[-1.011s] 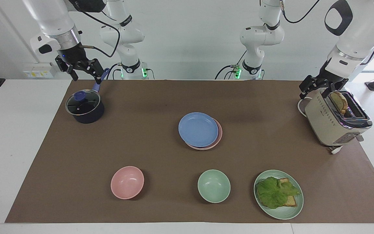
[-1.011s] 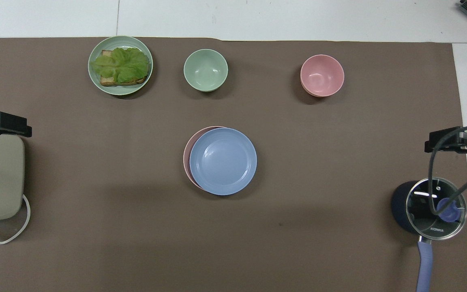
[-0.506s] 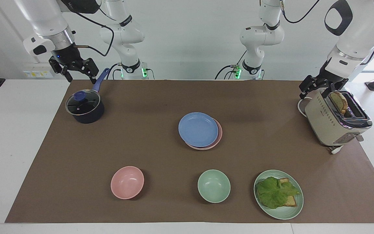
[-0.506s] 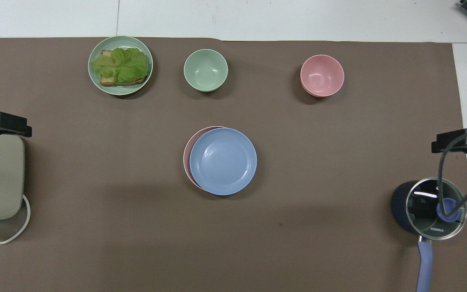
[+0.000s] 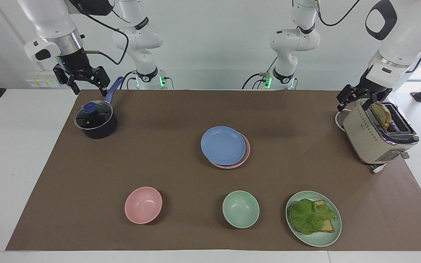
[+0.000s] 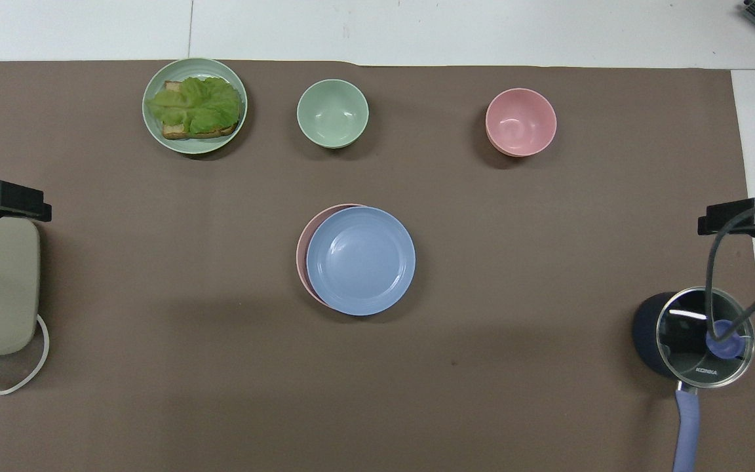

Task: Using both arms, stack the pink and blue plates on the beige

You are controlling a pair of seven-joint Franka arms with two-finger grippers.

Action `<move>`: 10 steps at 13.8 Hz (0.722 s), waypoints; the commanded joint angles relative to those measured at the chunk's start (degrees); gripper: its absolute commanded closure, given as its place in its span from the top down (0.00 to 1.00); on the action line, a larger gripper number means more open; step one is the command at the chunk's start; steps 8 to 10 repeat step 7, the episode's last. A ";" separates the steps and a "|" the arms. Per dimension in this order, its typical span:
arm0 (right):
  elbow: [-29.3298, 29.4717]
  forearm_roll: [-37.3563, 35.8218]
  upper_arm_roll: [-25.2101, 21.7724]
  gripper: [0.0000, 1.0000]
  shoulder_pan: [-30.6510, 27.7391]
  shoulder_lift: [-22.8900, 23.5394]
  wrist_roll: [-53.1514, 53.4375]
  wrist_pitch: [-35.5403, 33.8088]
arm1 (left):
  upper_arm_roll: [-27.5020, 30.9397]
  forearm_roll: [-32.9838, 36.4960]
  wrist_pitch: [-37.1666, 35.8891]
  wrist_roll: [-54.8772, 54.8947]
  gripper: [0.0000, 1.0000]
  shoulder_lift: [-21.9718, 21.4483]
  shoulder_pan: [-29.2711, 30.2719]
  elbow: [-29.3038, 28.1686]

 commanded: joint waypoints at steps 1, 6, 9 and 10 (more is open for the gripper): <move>-0.04 -0.88 0.28 1.00 -0.36 -0.23 -1.20 -0.05 | 0.56 0.88 -1.16 0.49 1.00 -0.27 -0.70 0.58; 0.40 -0.62 0.37 1.00 -0.45 -0.76 -1.20 -1.81 | 0.56 0.88 -1.16 0.49 1.00 -0.27 -0.70 0.58; 0.31 -0.70 0.37 1.00 -0.45 -0.85 -1.20 -1.81 | 0.56 0.88 -1.16 0.49 1.00 -0.27 -0.70 0.58; 0.31 -0.70 0.37 1.00 -0.45 -0.85 -1.20 -1.81 | 0.56 0.88 -1.16 0.49 1.00 -0.27 -0.70 0.58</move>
